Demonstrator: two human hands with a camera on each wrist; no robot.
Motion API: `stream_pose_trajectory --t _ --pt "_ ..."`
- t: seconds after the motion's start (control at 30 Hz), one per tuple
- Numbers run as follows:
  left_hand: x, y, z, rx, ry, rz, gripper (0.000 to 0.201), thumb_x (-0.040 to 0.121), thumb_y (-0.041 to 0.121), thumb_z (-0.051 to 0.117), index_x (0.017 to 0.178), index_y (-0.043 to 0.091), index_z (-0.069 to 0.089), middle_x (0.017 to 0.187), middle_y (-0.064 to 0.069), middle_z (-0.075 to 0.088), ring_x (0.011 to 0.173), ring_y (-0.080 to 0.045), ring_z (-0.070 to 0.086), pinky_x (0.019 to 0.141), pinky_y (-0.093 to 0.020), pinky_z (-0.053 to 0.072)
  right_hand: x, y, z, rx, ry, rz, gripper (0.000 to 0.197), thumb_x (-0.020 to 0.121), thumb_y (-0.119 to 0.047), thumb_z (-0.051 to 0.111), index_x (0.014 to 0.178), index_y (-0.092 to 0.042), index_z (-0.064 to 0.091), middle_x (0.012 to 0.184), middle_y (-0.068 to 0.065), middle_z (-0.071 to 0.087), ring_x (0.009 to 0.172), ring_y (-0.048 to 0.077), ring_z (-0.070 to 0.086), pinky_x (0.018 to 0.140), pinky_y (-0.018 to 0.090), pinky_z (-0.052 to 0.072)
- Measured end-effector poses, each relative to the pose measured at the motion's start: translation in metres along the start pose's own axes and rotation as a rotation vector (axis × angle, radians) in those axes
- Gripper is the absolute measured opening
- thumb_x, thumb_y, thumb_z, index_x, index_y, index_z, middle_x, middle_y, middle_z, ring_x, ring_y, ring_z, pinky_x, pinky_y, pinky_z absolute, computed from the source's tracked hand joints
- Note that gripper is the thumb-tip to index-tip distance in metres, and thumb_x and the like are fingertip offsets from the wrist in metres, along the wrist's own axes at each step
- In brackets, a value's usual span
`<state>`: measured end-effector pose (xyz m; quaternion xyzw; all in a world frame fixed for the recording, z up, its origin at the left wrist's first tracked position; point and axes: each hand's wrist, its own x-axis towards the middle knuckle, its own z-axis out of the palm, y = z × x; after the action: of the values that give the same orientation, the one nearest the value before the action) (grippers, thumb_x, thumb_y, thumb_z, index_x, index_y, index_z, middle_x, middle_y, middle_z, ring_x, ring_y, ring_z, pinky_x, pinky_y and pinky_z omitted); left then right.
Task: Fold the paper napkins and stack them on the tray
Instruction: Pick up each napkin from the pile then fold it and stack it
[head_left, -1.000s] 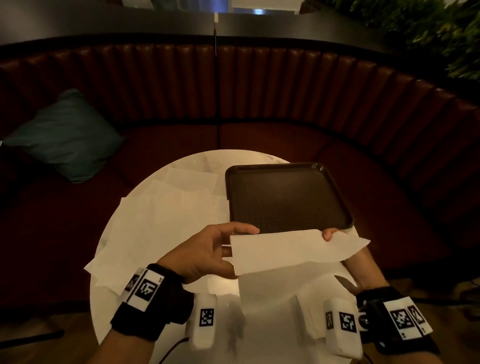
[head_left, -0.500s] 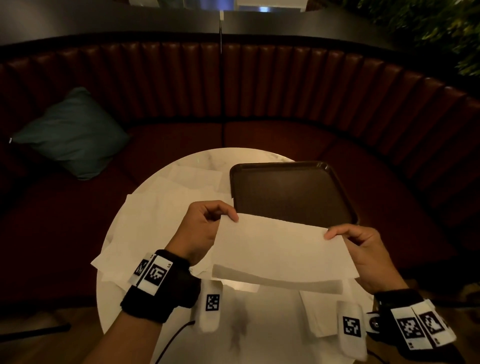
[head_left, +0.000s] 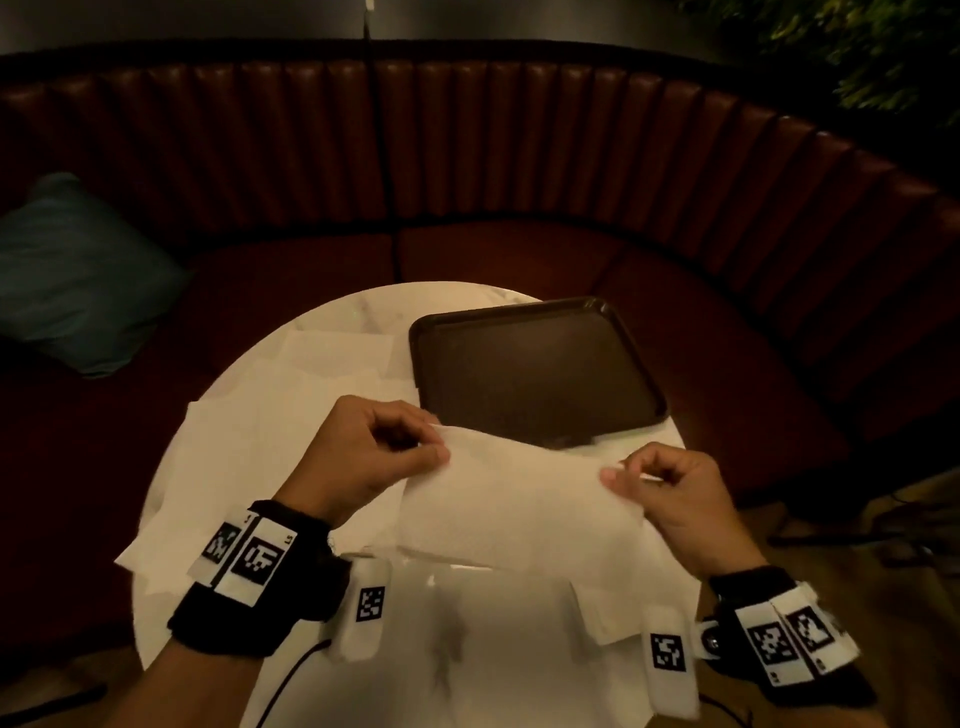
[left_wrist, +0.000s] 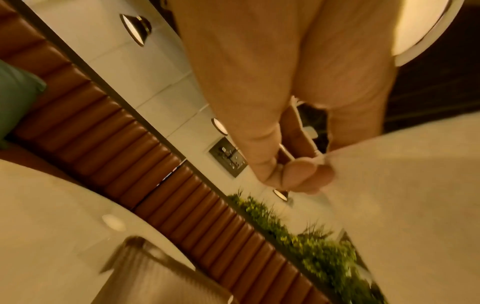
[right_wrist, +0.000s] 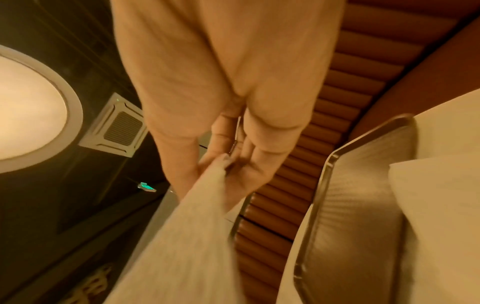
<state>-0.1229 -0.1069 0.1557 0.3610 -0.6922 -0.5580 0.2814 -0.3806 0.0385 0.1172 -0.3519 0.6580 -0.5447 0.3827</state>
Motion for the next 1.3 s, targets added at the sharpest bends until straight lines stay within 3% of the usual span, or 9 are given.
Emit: stream_pose_trajectory --t 0.23,0.4,0.57,0.77,0.8,0.9,1.03,1.17,1.3 --pt "0.047 -0.076 0.077 0.565 -0.334 -0.123 0.019 0.074 0.009 0.073 0.065 0.026 0.072 0.068 0.01 0.07 0.064 0.0 0.064 0.066 -0.017 0.05 -0.059 0.091 -0.028 -0.164 -0.145 0.443 0.013 0.079 -0.015 0.074 0.084 -0.004 0.072 0.075 0.012 0.068 0.061 0.012 0.063 0.056 0.025 0.053" --pt "0.085 -0.103 0.156 0.65 -0.363 0.014 0.031 0.083 0.002 0.052 0.097 0.022 0.072 0.104 0.001 0.07 0.098 -0.021 0.061 0.094 -0.033 0.047 -0.075 0.126 -0.039 -0.18 0.171 0.442 0.009 0.084 -0.012 0.068 0.077 -0.006 0.069 0.061 0.004 0.063 0.051 0.013 0.06 0.051 0.026 0.051" --pt "0.112 -0.103 0.216 0.863 -0.528 -0.027 0.048 0.09 0.013 0.046 0.135 0.026 0.043 0.148 0.006 0.031 0.135 -0.02 0.03 0.11 -0.05 0.022 -0.051 0.147 -0.05 -0.377 0.318 0.432 0.022 0.086 -0.02 0.065 0.065 -0.013 0.062 0.059 0.003 0.061 0.058 0.016 0.055 0.058 0.027 0.043" --pt "0.099 -0.132 0.23 1.073 -0.773 -0.291 0.06 0.094 0.029 0.042 0.146 0.036 0.011 0.157 0.002 -0.013 0.144 -0.027 -0.002 0.108 -0.065 0.009 -0.029 0.169 -0.048 -0.668 0.22 0.515 0.021 0.086 -0.024 0.061 0.07 -0.023 0.048 0.071 -0.005 0.052 0.078 0.019 0.056 0.073 0.029 0.045" --pt "0.097 -0.135 0.227 1.065 -0.774 -0.302 0.061 0.095 0.031 0.041 0.145 0.039 0.007 0.156 0.001 -0.018 0.144 -0.028 -0.008 0.108 -0.066 0.007 -0.029 0.169 -0.048 -0.724 0.201 0.53 0.008 0.086 -0.026 0.06 0.087 -0.021 0.054 0.086 -0.001 0.057 0.09 0.021 0.057 0.081 0.03 0.047" --pt "0.092 -0.136 0.215 1.009 -0.71 -0.26 0.061 0.096 0.03 0.04 0.143 0.046 0.004 0.154 0.0 -0.026 0.141 -0.03 -0.023 0.108 -0.067 0.001 -0.021 0.159 -0.044 -1.004 0.098 0.449 0.066 0.081 -0.031 0.063 0.138 -0.021 0.032 0.135 0.008 0.043 0.123 0.026 0.045 0.104 0.037 0.04" --pt "0.074 -0.121 0.19 0.88 -0.514 -0.212 0.058 0.096 0.03 0.039 0.142 0.049 0.008 0.155 0.001 -0.02 0.143 -0.026 -0.017 0.109 -0.063 0.002 0.011 0.134 -0.012 -1.249 -0.096 0.028 0.076 0.08 -0.049 0.048 0.145 -0.02 0.023 0.153 0.011 0.03 0.137 0.031 0.035 0.099 0.047 0.04" --pt "0.027 -0.115 0.134 0.74 -0.42 -0.363 0.056 0.094 0.043 0.04 0.141 0.05 0.011 0.158 0.001 0.0 0.145 -0.021 0.007 0.113 -0.055 0.01 0.04 0.148 0.0 -1.358 -0.428 0.244 0.075 0.084 -0.06 0.001 0.147 -0.023 -0.016 0.147 0.006 -0.033 0.144 0.028 -0.017 0.115 0.054 0.004" --pt "-0.035 -0.119 0.054 0.457 -0.178 -0.429 0.049 0.086 0.049 0.05 0.129 0.053 0.028 0.145 0.013 0.037 0.136 -0.009 0.033 0.115 -0.035 0.025 0.046 0.137 0.004 -1.448 -0.477 0.408 0.07 0.095 -0.055 0.019 0.149 -0.023 -0.013 0.154 0.011 -0.028 0.145 0.03 -0.015 0.116 0.056 0.006"
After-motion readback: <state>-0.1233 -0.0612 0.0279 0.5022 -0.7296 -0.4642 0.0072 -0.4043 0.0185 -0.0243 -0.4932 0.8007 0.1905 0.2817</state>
